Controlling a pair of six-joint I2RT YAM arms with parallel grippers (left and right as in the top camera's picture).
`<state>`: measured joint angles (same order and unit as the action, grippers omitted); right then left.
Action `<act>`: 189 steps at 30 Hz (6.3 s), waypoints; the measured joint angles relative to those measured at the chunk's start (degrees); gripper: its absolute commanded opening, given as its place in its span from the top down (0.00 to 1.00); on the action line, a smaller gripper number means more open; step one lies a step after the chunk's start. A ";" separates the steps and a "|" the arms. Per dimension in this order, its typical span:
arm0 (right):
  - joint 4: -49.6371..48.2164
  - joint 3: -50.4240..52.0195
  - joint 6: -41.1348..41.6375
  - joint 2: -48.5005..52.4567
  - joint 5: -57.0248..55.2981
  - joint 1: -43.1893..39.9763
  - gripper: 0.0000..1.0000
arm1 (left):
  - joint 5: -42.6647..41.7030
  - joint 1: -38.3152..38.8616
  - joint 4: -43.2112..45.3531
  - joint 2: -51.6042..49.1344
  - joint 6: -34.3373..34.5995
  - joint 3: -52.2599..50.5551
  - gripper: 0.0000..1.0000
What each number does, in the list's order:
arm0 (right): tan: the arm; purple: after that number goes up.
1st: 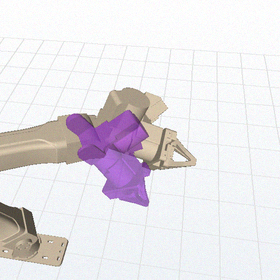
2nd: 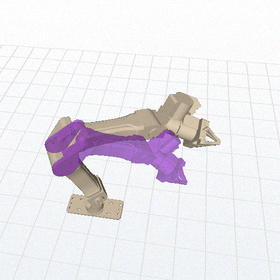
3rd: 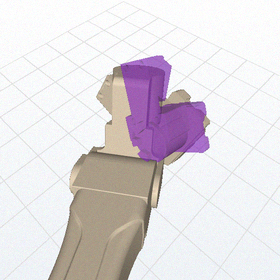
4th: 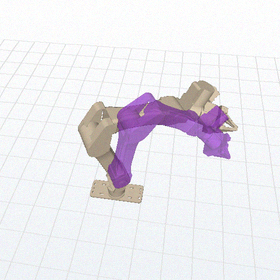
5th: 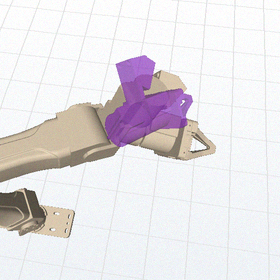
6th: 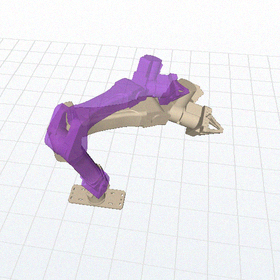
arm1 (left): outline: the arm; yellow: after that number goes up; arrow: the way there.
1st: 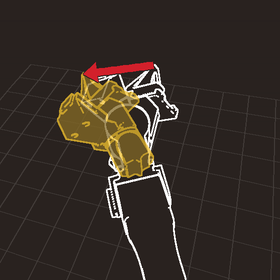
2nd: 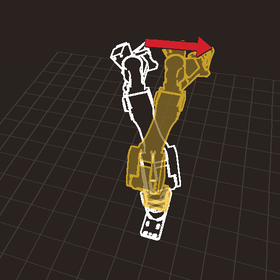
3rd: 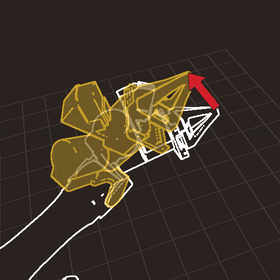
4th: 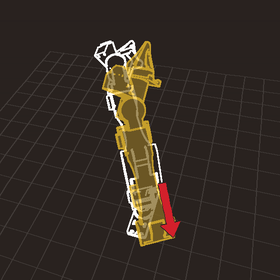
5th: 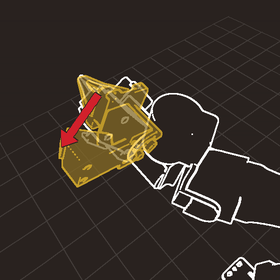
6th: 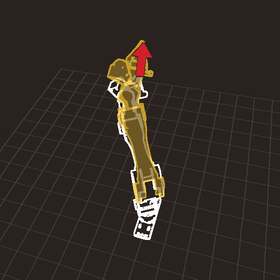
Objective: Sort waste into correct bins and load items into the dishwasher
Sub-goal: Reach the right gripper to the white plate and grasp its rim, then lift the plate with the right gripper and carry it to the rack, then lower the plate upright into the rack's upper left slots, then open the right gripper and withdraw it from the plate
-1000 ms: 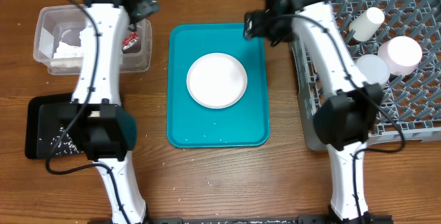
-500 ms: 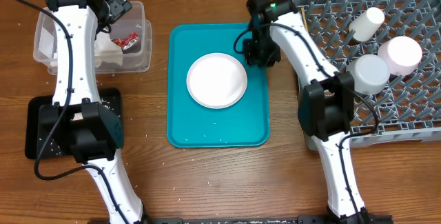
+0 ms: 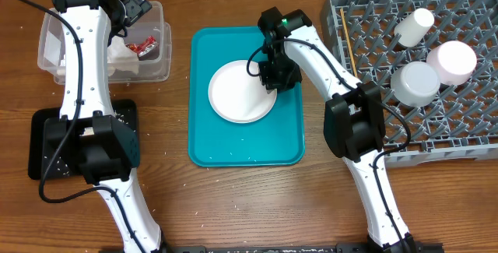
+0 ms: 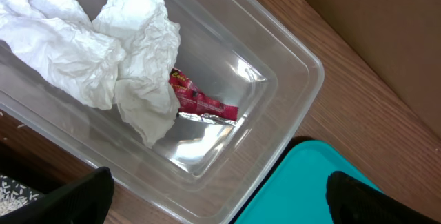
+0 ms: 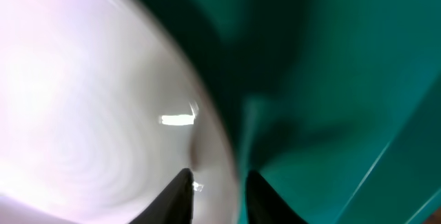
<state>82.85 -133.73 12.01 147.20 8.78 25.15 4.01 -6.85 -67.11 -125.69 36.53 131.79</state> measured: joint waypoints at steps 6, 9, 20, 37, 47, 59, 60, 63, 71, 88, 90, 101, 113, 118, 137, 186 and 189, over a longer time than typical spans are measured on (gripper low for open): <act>-1.33 0.28 -0.02 0.00 1.05 -0.35 0.96 | -0.24 0.00 0.00 0.00 0.00 0.00 0.00; -1.22 0.11 -0.02 0.00 1.18 -0.42 0.96 | -0.39 0.00 0.00 -0.02 0.00 0.00 0.00; 4.39 -10.78 5.11 -1.18 -20.28 -2.40 0.96 | -0.39 0.00 0.00 -0.02 0.00 0.00 0.00; 3.69 -24.76 7.50 -11.06 -44.48 -20.79 0.96 | -0.39 0.00 0.00 -0.02 0.00 0.00 0.00; 3.65 -24.72 9.07 -10.91 -47.71 -25.46 0.96 | -0.39 0.00 0.00 -0.02 0.00 0.00 0.00; -0.09 -24.72 9.44 -8.04 -51.06 -25.42 0.96 | -0.39 0.00 0.00 0.00 0.00 0.00 0.00; -0.04 -24.72 9.44 -7.74 -51.01 -25.40 0.96 | -0.39 0.00 0.00 -0.02 0.00 0.00 0.00; -0.13 -24.44 9.44 -6.84 -50.93 -25.16 0.96 | -0.39 0.00 0.00 0.00 0.00 0.00 0.00; -2.25 -20.94 9.46 -6.12 -51.23 -23.21 0.96 | -0.39 0.00 -0.02 -0.02 0.00 0.00 0.00; -2.99 -15.13 10.32 -6.16 -50.77 -20.85 0.82 | -0.39 0.00 0.00 -0.02 0.00 0.00 0.00; -2.49 -15.08 10.64 -6.71 -48.52 -20.52 0.64 | -0.42 0.00 0.00 -0.02 0.00 0.00 0.00; -2.12 -14.84 9.68 -22.80 -29.07 -22.05 0.26 | -0.39 0.00 -0.02 0.00 0.00 0.00 0.00; -13.77 -13.44 9.97 -23.54 -8.22 -39.50 0.85 | -0.42 0.00 -0.02 -0.02 0.00 0.00 0.00; -18.58 -10.19 10.08 -17.73 2.38 -43.15 0.87 | -0.42 0.00 -0.02 -0.02 0.00 0.00 0.00; -21.84 -7.45 4.50 -8.87 28.79 -39.69 0.96 | -0.39 0.00 -0.02 -0.02 0.00 0.00 0.00; 14.45 25.14 -4.70 -55.41 3.85 -22.80 0.00 | -0.42 0.00 -0.02 0.00 0.00 0.00 0.00; 14.53 29.09 -4.09 -56.83 3.63 -22.80 0.00 | -0.39 0.00 -0.02 -0.02 0.00 0.00 0.00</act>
<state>97.38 -104.64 7.92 90.37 12.40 2.35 3.62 -6.85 -67.13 -125.71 36.53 131.79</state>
